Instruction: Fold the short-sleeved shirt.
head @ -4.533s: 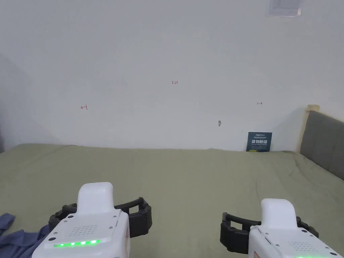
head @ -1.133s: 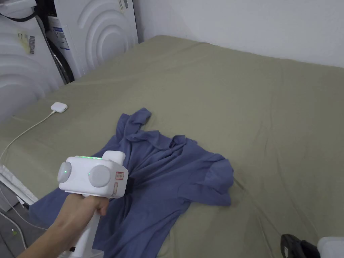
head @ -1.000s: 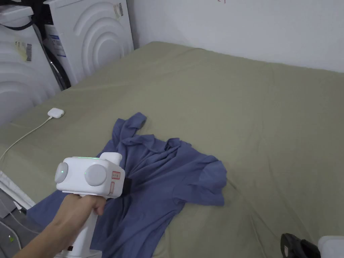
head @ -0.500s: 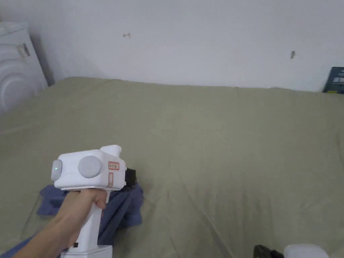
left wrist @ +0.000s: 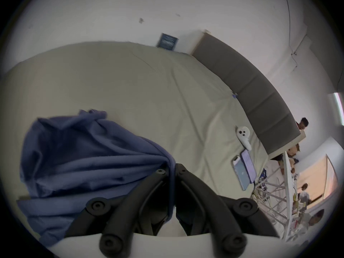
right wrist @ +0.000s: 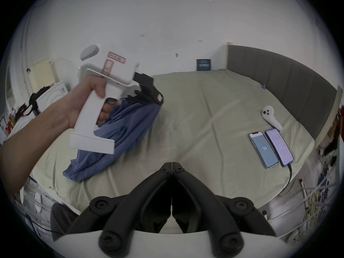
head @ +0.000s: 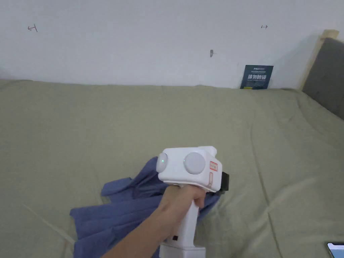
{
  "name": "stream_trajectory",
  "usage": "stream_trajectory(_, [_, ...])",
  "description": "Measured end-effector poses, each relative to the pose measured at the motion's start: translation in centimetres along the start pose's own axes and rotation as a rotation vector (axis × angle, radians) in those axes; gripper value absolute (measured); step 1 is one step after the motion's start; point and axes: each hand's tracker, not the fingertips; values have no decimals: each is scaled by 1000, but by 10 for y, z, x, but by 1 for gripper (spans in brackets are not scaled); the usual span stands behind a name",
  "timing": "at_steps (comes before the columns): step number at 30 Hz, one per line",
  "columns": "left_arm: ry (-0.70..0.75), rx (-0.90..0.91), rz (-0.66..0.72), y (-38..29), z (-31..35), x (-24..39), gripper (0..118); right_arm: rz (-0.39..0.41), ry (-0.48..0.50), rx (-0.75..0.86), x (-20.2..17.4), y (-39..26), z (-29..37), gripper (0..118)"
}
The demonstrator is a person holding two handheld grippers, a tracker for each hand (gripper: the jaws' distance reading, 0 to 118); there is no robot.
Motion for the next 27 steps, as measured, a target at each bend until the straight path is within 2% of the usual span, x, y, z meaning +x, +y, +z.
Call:
stream_trajectory(2, [2,-31,-4,-2,-26,4,3,-5,2,-7,5,1,-4,0])
stream_trajectory(3, [61,-75,-22,-12,-36,11,3,-2,-8,-10,6,0,-7,0])
stream_trajectory(5, [90,-93,-46,-20,-50,3,2,5,-10,-16,5,0,-8,0])
stream_trajectory(6, [99,-102,-12,-23,-53,-2,2,3,-6,-22,5,0,-11,0])
stream_trajectory(7, [105,-106,-9,-27,-61,-4,4,2,-3,-28,5,-1,-12,0])
stream_trajectory(8, [100,-89,-31,-29,-60,-6,10,2,0,-30,2,0,-12,0])
stream_trajectory(9, [138,-69,-87,-29,-56,-3,53,2,0,-34,1,0,-12,0])
stream_trajectory(10, [176,-69,-120,-30,-52,-2,103,3,6,-35,0,-1,-12,0])
stream_trajectory(11, [196,-85,-144,-40,-45,6,118,4,13,-33,-2,-1,-11,0])
stream_trajectory(12, [167,-71,-157,-46,-26,10,113,5,17,-34,-2,-3,-11,0])
stream_trajectory(14, [178,-41,-161,-52,-2,9,113,7,30,-27,-5,-5,-8,0])
stream_trajectory(18, [140,40,-110,-117,88,-3,113,16,70,-8,-22,-7,3,0])
stream_trajectory(22, [200,91,-65,-170,150,-48,111,51,101,-5,-37,-13,10,0])
stream_trajectory(23, [231,108,-51,-188,174,-53,107,61,116,-4,-41,-14,12,0])
stream_trajectory(24, [262,130,-38,-208,192,-60,95,67,128,-2,-43,-15,14,0])
stream_trajectory(25, [288,134,-29,-224,205,-66,75,68,132,-2,-45,-17,15,0])
stream_trajectory(27, [301,210,33,-257,223,-84,2,77,151,-1,-54,-19,17,0])
